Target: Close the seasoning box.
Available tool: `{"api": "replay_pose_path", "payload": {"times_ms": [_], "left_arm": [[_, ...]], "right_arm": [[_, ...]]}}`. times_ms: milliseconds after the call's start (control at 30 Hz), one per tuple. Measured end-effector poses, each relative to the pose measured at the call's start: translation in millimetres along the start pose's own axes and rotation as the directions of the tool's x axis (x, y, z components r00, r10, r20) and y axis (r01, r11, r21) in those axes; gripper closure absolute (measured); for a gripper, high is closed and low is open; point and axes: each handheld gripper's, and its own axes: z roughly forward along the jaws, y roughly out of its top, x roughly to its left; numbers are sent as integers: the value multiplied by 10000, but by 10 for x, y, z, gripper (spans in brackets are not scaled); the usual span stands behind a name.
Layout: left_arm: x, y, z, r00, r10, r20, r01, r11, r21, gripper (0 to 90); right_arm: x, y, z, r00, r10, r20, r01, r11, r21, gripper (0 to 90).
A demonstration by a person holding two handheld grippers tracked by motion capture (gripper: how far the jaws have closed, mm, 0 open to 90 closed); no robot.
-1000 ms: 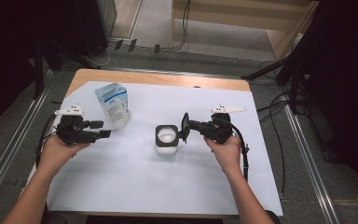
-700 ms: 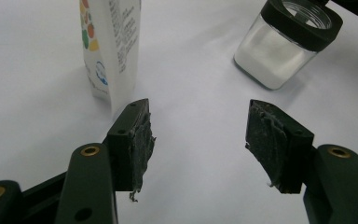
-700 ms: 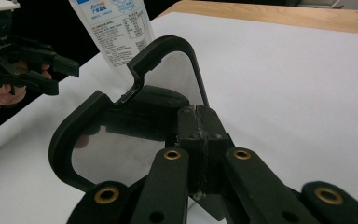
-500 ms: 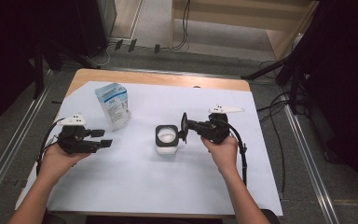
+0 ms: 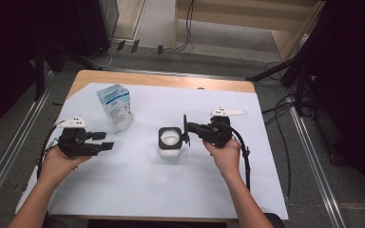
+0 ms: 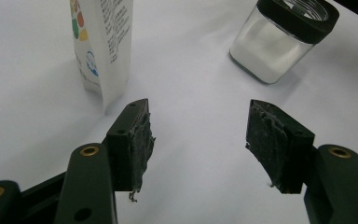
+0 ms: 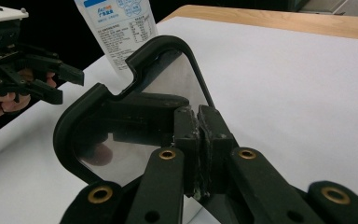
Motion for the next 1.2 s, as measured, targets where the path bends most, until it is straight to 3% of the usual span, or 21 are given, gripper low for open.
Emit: {"api": "replay_pose_path", "payload": {"times_ms": [733,1200], "left_arm": [[12,-3,11,9999,-81,107,81,10000,42,409],[19,-6,6,9998,-112,155,111,9999,26,411]], "right_arm": [[63,3,72,9999,-83,-59,83,9999,114,879],[161,-62,307,9990,-360,-273,379,9966,727,884]]}}
